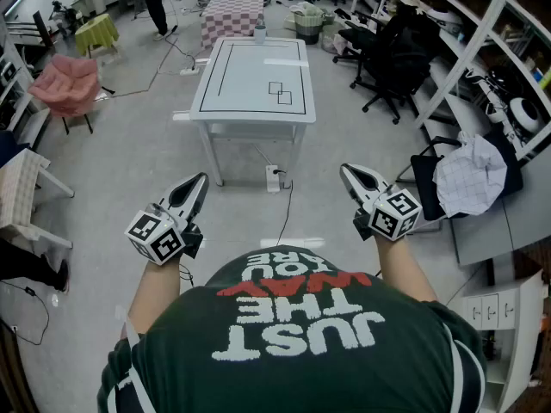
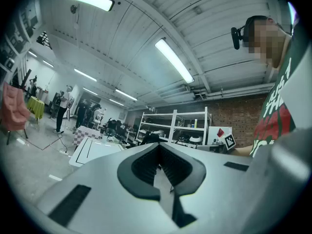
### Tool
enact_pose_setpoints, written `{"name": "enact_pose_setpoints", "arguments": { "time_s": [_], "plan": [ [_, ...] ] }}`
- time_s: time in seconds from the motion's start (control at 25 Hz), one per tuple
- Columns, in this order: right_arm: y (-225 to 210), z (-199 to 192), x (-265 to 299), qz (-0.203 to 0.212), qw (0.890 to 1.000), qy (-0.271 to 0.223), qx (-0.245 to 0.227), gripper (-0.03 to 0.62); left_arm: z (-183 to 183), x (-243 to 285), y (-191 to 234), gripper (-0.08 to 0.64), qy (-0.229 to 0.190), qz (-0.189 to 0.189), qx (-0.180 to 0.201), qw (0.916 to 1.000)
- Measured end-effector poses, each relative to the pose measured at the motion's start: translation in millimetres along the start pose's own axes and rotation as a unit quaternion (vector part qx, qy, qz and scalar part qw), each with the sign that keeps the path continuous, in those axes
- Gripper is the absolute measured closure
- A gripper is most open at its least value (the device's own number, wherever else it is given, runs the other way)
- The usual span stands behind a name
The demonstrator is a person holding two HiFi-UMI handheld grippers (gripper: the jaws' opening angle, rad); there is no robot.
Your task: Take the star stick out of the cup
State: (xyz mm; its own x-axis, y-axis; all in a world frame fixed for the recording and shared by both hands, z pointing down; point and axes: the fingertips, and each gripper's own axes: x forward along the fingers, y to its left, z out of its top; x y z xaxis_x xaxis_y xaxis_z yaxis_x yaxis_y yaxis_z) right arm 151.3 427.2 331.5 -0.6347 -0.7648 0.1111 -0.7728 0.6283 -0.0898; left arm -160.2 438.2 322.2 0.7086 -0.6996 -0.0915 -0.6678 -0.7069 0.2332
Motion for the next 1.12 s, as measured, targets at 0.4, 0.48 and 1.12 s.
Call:
{"name": "enact_pose_setpoints", "arguments": {
  "time_s": [0.4,0.48,1.12],
  "plan": [
    [-6.4,-2.5,-3.9,0.003,1.0,0.002,0.003,0.56,-2.5,11.6,-6.9,0.551,0.004,-0.007,-0.005,1.0],
    [-10.2,-2.4,-7.0,0.003,1.0,0.002,0.009,0.56,-3.4,16.3,-10.9,0.551,0.006,-0.008,-0.004,0.9999],
    [-61.8,-8.1,-82.7,0.019,1.0,-0.012,0.022,0.56,-24.4,75.6,-90.9,0.551,0.016,-0.013,0.002,0.9998]
  ]
}}
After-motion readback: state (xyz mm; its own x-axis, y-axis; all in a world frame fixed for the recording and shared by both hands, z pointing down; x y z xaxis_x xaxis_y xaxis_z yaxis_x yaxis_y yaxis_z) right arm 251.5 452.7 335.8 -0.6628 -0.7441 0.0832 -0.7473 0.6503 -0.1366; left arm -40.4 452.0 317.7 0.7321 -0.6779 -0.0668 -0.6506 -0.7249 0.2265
